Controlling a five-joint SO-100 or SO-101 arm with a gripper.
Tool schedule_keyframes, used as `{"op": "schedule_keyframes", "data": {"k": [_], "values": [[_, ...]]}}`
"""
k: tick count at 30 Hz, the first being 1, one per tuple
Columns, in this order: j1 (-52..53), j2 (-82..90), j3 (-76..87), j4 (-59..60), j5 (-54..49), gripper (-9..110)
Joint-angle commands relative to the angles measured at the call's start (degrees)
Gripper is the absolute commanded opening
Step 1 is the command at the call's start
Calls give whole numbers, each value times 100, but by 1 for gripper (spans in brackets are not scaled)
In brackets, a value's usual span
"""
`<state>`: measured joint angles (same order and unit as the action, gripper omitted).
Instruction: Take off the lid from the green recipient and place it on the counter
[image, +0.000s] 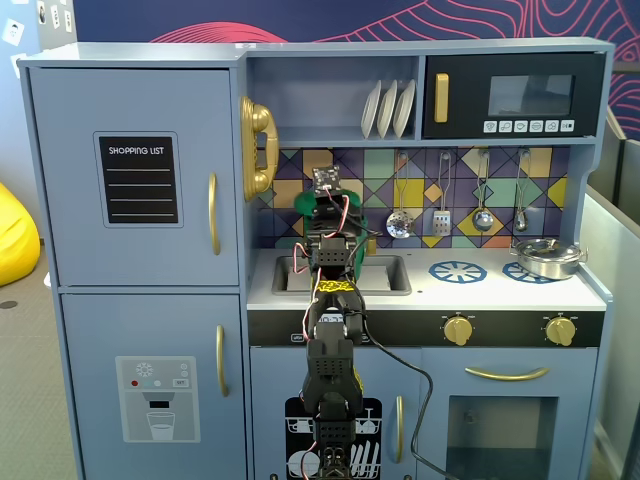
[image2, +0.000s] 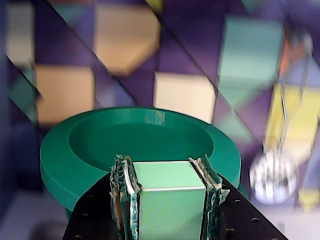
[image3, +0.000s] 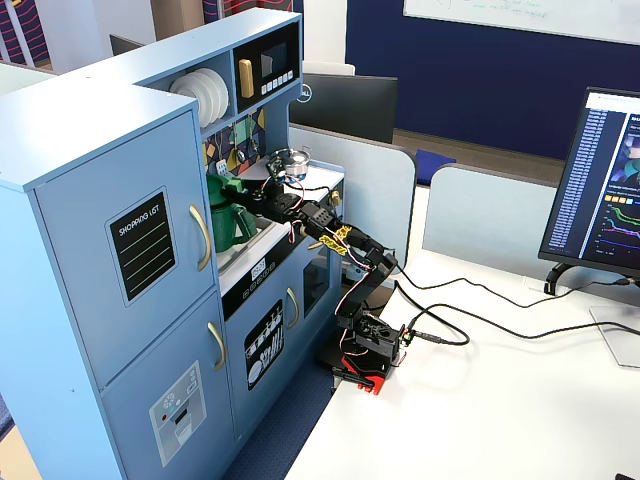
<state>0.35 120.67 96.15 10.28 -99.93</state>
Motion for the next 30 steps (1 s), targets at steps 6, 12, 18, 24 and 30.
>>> {"op": "schedule_keyframes", "data": {"k": [6,12,18,24,30], "values": [[1072,193,-519,-756,-88,0],[2285,439,-264,-879,132,0],[3190,738,967,-1811,220,0],[3480,826,2153,-2549,255,0],[3524,844,3313,-3190,369,0]]}}
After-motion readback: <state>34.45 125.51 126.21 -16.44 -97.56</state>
